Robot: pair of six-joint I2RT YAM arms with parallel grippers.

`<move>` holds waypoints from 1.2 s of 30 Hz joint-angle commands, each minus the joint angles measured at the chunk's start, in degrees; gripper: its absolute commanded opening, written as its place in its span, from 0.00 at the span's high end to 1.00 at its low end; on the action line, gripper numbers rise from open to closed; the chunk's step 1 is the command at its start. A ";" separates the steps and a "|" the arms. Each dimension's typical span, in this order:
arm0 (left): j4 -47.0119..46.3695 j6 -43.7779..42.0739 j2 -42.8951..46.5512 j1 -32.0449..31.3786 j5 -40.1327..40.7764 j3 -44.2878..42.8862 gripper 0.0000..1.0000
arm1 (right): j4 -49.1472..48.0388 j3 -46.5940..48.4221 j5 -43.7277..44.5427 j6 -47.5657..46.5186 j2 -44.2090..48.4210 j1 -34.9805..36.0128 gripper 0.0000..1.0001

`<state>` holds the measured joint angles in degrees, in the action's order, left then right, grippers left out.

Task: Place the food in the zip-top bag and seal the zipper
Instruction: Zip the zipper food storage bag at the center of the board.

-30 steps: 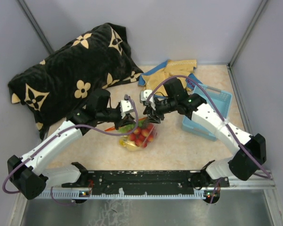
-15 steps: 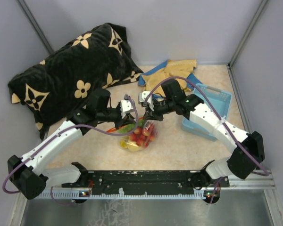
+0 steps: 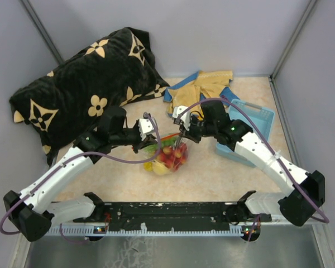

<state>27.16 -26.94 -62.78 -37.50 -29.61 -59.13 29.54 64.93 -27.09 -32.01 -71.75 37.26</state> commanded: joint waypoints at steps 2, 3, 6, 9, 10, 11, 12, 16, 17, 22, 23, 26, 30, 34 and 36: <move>2.86 -0.52 2.48 0.09 2.20 -0.50 1.00 | -3.14 -0.90 9.56 2.99 4.23 -2.68 1.00; 3.08 -0.55 2.49 0.14 2.48 -0.58 1.00 | -3.21 -1.06 10.05 3.27 4.55 -2.83 1.00; 4.01 -0.57 2.70 0.11 3.25 -1.09 1.00 | -4.00 -1.93 11.52 4.26 5.69 -3.26 1.00; 5.00 -0.65 3.08 0.13 4.37 -1.42 1.00 | -4.88 -2.66 13.19 5.44 6.60 -3.90 1.00; 5.16 -0.73 3.44 0.10 4.76 -1.34 1.00 | -5.11 -2.84 13.73 5.73 6.89 -4.15 1.00; 5.45 -0.75 3.72 0.14 5.08 -1.26 1.00 | -5.28 -2.99 14.23 6.02 7.12 -4.31 1.00; 5.66 -0.70 3.99 0.14 5.29 -1.17 1.00 | -5.55 -3.12 14.78 6.37 7.33 -4.69 1.00; 6.56 -0.22 5.34 0.14 6.42 -0.46 1.00 | -6.72 -3.63 15.99 7.64 7.88 -5.62 1.00; 6.73 -0.10 5.77 0.12 6.83 -0.15 1.00 | -6.99 -3.78 16.21 7.86 8.05 -5.71 1.00; 8.48 0.93 7.14 0.12 8.73 0.08 1.00 | -7.98 -3.93 18.88 8.66 7.91 -6.43 1.00; 8.84 1.19 7.37 0.14 9.04 0.14 1.00 | -8.20 -3.88 19.18 8.78 7.94 -6.60 1.00; 9.09 2.12 8.36 0.14 10.77 0.61 1.00 | -8.49 -3.84 19.23 8.81 7.72 -6.84 1.00; 8.45 4.25 8.71 0.14 13.43 1.37 1.00 | -9.32 -3.75 19.09 9.22 6.92 -6.84 1.00; 6.33 5.92 9.17 0.14 17.11 2.18 0.99 | -10.37 -3.19 16.97 9.41 5.85 -6.84 1.00; 4.00 7.62 9.10 0.14 16.63 2.79 0.98 | -11.54 -3.05 15.09 10.00 5.23 -6.84 1.00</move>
<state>32.47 -22.70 -55.24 -37.52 -16.36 -57.54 24.14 60.38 -13.87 -22.65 -66.22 32.45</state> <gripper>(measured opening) 0.108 0.010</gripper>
